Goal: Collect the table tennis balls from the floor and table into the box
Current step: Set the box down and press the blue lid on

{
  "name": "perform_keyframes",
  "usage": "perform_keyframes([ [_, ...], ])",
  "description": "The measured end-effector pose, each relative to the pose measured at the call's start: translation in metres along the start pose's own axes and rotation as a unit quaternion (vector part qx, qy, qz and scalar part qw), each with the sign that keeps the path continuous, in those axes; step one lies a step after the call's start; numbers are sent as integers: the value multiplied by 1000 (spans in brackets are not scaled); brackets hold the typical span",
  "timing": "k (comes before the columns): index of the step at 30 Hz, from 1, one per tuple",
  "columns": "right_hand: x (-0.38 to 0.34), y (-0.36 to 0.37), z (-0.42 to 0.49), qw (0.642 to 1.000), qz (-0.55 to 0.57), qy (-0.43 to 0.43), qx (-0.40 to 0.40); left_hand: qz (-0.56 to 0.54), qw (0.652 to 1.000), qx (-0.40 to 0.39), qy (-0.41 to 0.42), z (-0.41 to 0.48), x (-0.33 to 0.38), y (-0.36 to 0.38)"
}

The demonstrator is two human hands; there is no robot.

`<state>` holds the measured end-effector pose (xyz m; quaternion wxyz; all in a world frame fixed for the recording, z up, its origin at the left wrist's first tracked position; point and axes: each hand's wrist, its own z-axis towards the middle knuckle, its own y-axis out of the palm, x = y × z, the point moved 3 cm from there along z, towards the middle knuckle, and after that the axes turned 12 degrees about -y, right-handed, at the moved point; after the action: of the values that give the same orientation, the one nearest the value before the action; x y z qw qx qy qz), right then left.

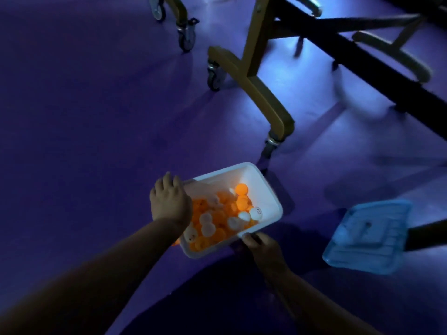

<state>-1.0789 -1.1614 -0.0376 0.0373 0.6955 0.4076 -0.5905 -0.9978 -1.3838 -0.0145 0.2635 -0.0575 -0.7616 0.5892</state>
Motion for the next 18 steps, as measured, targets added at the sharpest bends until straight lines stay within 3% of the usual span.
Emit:
perform_keyframes([
  [5, 10, -82, -24, 979, -151, -103, 96, -31, 971, 20, 237, -49, 92, 0],
  [7, 10, -124, -33, 945, -217, -122, 214, -36, 948, 10, 315, -74, 124, 2],
  [11, 29, -198, -60, 861, -225, -87, 448, -70, 905, -16, 419, -118, 158, 16],
  [13, 45, -223, -66, 864, -229, -1, 448, -75, 893, -22, 443, -128, 160, 23],
  [15, 64, -233, -64, 889, -232, 94, 384, -78, 880, -29, 468, -129, 158, 27],
  [18, 84, -237, -52, 920, -157, 136, 332, -81, 876, -20, 475, -121, 151, 30],
])
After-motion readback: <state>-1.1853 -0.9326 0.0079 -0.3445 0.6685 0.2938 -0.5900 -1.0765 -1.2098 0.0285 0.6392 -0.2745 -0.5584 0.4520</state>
